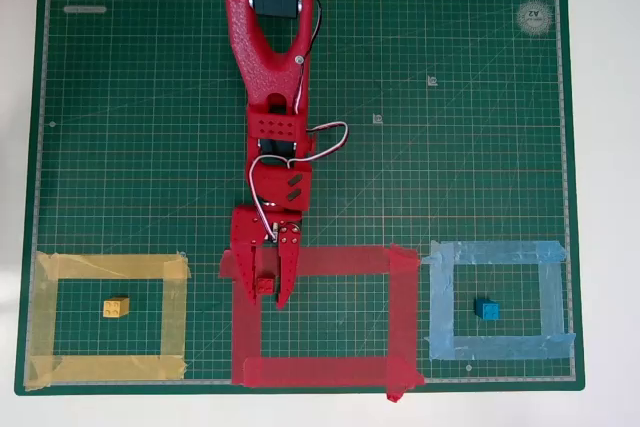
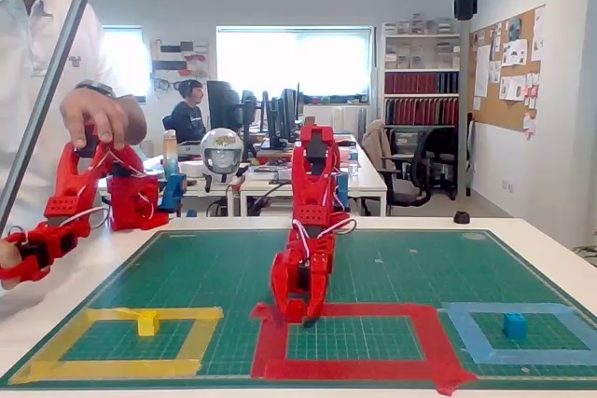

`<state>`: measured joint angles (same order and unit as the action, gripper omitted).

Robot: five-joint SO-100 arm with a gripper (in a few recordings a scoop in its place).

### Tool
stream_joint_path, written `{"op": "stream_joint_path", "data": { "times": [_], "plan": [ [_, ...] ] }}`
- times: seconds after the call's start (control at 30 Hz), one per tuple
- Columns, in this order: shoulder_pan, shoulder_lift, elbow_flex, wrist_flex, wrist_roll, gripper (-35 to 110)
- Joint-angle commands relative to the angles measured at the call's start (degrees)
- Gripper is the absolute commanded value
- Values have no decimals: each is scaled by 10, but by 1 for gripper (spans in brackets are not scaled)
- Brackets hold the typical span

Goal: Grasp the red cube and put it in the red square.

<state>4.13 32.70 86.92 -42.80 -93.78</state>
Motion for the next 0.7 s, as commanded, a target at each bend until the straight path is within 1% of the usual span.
{"op": "stream_joint_path", "data": {
  "times": [0.0, 0.47, 0.57, 0.63, 0.67],
  "plan": [
    [-6, 57, 11, -30, 25, 14],
    [0, 196, 102, -20, 39, 17],
    [8, 239, 131, -4, 39, 17],
    [17, 277, 156, 18, 41, 16],
    [21, 301, 172, 29, 51, 12]
  ]
}}
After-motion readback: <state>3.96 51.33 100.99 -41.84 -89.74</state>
